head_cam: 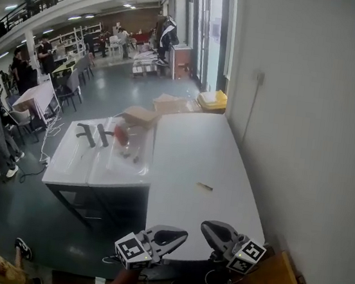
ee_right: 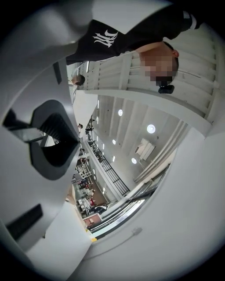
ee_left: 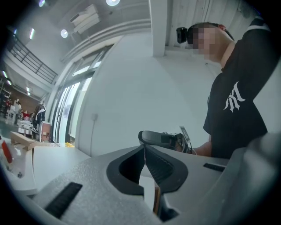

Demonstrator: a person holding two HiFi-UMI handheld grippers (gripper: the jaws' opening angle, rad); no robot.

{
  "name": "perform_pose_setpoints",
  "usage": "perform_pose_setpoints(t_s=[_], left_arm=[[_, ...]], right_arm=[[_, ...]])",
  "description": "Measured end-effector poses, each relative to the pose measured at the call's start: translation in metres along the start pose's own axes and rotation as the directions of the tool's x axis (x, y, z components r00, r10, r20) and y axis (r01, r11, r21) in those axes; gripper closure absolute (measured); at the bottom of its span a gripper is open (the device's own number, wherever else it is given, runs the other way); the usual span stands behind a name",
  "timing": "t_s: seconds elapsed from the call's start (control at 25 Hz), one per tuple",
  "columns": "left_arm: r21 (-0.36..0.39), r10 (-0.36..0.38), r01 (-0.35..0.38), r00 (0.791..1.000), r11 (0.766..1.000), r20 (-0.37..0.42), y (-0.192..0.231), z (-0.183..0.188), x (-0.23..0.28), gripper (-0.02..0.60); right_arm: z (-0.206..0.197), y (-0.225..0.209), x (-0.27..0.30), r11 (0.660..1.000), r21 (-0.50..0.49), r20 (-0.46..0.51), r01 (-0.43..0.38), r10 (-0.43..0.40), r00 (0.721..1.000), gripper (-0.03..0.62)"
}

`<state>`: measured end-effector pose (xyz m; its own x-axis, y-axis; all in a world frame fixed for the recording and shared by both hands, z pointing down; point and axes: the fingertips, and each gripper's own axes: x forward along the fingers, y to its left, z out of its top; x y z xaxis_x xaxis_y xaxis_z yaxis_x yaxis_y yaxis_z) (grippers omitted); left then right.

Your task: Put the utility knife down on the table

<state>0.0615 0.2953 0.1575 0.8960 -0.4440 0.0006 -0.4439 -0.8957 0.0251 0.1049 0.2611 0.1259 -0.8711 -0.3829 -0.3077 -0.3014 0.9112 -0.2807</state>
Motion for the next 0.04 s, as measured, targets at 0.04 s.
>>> perform_pose_setpoints(t_s=[0.04], left_arm=[[-0.003, 0.005, -0.005, 1.0, 1.0, 0.001, -0.0025, -0.0012, 0.003, 0.575]], right_arm=[[-0.0032, 0.0022, -0.0008, 1.0, -0.001, -0.015, -0.013, 0.013, 1.0, 0.591]])
